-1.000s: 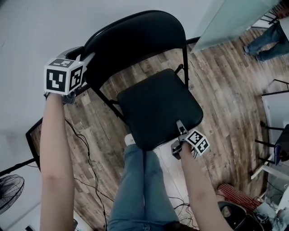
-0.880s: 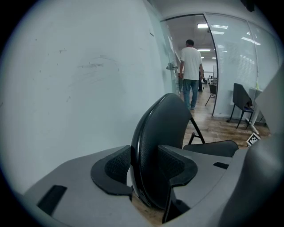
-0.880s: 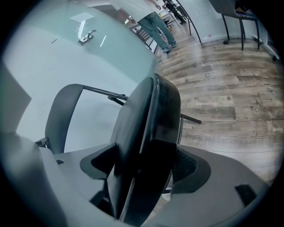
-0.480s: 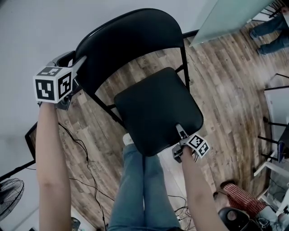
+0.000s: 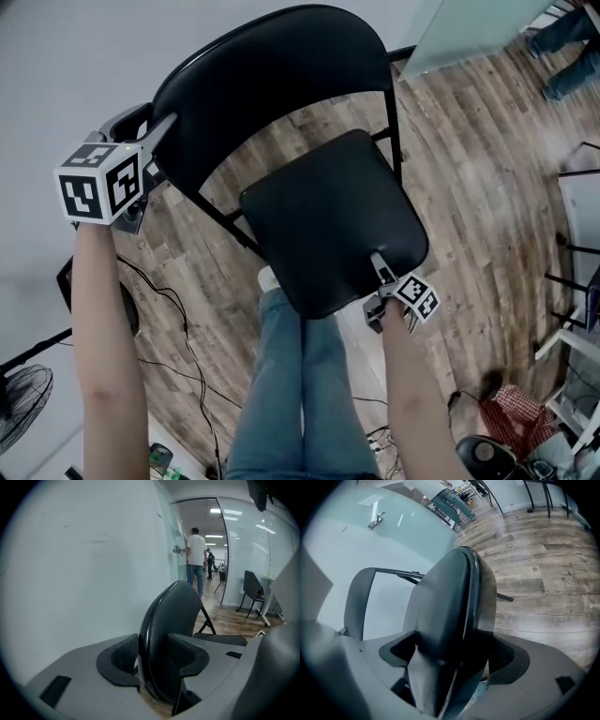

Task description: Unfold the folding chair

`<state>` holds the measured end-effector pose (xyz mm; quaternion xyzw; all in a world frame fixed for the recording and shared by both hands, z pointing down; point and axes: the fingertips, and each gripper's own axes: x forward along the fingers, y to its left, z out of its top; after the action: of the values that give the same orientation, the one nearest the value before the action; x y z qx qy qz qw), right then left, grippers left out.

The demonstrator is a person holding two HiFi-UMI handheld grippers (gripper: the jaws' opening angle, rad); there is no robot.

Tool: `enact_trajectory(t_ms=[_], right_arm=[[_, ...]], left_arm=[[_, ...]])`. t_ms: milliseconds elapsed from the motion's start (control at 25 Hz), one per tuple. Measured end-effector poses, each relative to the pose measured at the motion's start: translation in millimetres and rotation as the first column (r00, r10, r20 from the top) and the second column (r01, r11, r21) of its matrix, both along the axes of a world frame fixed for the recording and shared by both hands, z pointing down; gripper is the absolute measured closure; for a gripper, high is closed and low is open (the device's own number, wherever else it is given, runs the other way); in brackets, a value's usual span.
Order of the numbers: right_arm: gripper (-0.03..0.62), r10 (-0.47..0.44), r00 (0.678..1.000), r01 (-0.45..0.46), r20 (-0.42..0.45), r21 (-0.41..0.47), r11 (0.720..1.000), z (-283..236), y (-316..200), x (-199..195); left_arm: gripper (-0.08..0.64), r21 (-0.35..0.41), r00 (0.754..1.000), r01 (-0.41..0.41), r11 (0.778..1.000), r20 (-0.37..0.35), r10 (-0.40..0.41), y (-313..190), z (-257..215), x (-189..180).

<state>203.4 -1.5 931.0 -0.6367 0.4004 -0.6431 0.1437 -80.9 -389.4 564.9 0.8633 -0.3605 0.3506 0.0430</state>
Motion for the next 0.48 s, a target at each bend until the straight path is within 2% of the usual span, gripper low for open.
enact_trajectory(t_ms=[240,480], right_arm=[[0.127,-0.034,0.998,0.034,0.045,-0.015,0.999,11,7,-1],[0.106,-0.062,0.995,0.07,0.077,-0.109,0.992,23,16,-1]], left_arm=[[0.383,-0.006,0.999,0.003,1.0,0.034,-0.003,16,2,4],[0.382,0.022,0.999,0.016,1.0,0.033,-0.016,30,1,7]])
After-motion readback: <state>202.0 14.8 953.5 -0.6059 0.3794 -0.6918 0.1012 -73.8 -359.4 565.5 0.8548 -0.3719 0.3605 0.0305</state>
